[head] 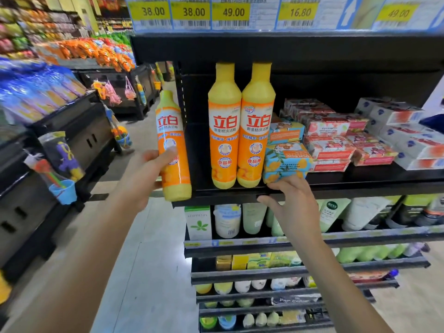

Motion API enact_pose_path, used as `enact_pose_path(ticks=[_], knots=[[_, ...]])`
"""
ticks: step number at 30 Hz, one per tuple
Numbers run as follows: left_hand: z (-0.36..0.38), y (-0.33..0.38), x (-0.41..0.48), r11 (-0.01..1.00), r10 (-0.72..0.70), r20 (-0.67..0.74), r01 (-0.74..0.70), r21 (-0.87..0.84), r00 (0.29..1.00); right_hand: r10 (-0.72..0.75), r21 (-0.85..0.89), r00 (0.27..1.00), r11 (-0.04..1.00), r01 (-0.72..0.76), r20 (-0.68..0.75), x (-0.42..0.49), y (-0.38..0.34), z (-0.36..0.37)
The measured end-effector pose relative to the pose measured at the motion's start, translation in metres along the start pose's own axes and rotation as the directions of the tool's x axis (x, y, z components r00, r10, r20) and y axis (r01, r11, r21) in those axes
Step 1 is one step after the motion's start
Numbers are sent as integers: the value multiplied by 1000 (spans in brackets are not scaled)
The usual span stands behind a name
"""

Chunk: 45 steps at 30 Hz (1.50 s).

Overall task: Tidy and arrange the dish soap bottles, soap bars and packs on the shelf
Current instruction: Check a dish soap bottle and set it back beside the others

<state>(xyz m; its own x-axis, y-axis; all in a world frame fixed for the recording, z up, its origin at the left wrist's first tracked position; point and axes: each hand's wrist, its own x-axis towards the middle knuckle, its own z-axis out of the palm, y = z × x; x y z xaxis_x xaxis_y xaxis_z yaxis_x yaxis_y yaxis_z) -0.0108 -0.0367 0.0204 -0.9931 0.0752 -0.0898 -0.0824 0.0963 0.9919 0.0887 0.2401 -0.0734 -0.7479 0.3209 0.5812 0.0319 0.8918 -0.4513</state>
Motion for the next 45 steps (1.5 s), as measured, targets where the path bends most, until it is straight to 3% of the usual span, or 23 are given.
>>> enact_pose_path(ticks=[6, 10, 14, 17, 21, 29, 36, 40, 45], knots=[[-10, -29, -61, 999, 5, 32, -4, -38, 999, 21, 7, 1000, 1000, -21, 14, -11, -8, -3], [-6, -46, -89, 997, -1, 38, 4, -81, 999, 49, 220, 998, 974, -54, 27, -31, -39, -15], [2, -58, -110, 998, 10, 70, -5, -65, 998, 91, 631, 967, 742, -225, 237, -45, -90, -30], [7, -63, -123, 996, 37, 98, -29, -87, 995, 75, 717, 925, 609, -338, 373, -39, -112, -34], [15, -70, -135, 995, 51, 121, -41, -86, 991, 23, 730, 884, 554, -400, 467, -30, -128, -40], [23, -75, -141, 994, 56, 110, -45, -102, 992, 58, 766, 877, 462, -448, 478, -28, -134, -45], [28, -78, -140, 994, 38, 105, -27, -108, 994, 82, 742, 861, 472, -477, 501, -29, -131, -45], [27, -78, -141, 991, 61, 175, -38, -130, 983, 42, 730, 846, 484, -483, 532, -27, -129, -46], [20, -76, -140, 984, 57, 278, -7, -177, 959, -39, 747, 799, 383, -543, 600, -22, -125, -48]])
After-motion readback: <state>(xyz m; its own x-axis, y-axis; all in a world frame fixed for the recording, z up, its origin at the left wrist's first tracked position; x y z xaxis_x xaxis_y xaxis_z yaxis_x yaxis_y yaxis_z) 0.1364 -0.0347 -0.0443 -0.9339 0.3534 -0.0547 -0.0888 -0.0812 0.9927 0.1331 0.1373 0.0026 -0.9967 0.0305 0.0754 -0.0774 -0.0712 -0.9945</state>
